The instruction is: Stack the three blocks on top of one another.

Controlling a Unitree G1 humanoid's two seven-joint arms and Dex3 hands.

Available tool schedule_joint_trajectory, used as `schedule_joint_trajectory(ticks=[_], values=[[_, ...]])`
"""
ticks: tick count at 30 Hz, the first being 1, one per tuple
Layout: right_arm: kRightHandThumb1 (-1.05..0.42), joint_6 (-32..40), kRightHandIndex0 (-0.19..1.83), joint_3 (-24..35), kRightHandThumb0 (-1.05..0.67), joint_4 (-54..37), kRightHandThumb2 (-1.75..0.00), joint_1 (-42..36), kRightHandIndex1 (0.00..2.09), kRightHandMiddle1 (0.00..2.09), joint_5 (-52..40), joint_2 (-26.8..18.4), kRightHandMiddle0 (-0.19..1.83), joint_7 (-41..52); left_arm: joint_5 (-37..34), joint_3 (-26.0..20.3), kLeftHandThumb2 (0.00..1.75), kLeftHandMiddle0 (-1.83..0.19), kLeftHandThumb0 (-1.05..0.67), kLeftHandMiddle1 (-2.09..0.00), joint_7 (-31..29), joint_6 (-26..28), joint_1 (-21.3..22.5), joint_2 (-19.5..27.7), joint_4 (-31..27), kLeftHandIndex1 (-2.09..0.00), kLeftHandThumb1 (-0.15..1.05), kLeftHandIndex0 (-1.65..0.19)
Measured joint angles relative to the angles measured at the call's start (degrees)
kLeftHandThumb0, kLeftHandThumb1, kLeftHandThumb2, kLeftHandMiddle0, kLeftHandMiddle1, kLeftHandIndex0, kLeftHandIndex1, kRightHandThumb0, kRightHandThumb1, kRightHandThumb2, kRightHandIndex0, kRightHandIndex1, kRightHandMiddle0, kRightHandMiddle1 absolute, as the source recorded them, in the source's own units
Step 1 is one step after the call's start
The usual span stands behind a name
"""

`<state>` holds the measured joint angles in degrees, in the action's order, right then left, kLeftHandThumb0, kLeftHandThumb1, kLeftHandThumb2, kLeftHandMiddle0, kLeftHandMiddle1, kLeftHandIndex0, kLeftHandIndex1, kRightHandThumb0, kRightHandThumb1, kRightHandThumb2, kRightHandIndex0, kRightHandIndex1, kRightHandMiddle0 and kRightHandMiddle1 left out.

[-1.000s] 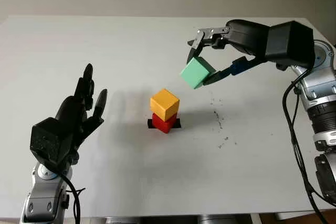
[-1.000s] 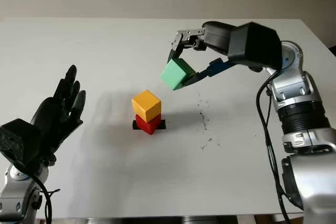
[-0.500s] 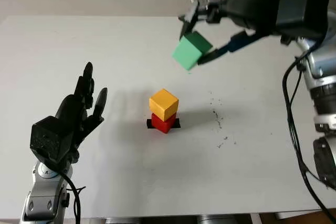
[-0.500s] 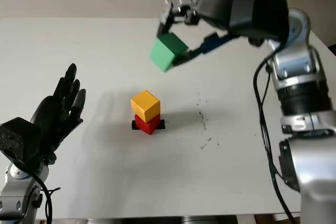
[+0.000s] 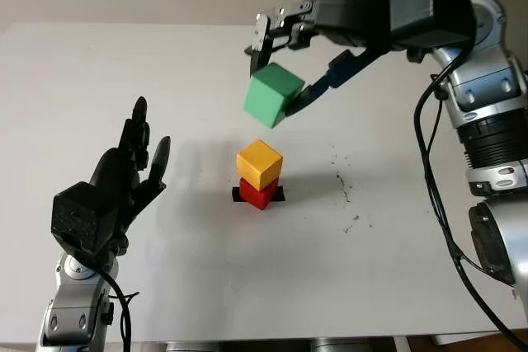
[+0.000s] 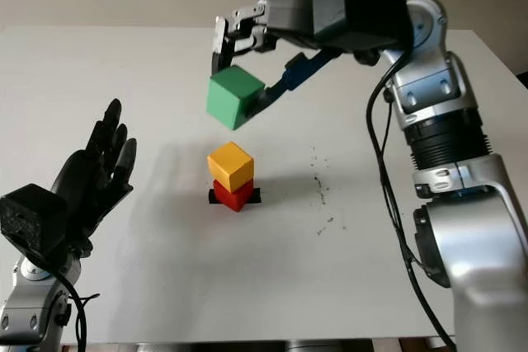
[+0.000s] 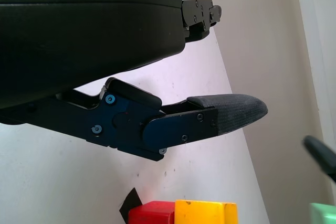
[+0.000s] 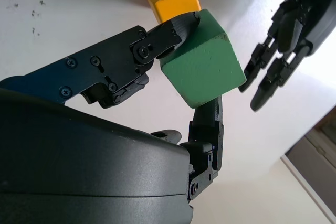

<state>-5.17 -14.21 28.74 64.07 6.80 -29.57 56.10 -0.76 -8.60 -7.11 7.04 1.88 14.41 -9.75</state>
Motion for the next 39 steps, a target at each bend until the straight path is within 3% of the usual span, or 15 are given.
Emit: schedule_joint_trajectory(ticks=[13,39], values=[[-0.96,3.3,0.31,-1.9,-0.44,-2.6,-0.06,-4.2,0.06,1.59,4.4,0.8,0.28,-0.7,0.0,0.0,0.60,0.13,-0.78,-0.06,0.0,-0.4,0.0,-0.1,0.4,-0.06,1.05,0.12],[-0.97,4.7,0.30,-1.9,-0.44,-4.1,-0.05,-5.8,0.06,1.62,4.5,3.1,0.25,-3.8,-0.4,0.0,0.59,0.13,-0.77,-0.05,0.5,-0.8,-0.1,-1.1,0.7,-0.05,1.05,0.12]])
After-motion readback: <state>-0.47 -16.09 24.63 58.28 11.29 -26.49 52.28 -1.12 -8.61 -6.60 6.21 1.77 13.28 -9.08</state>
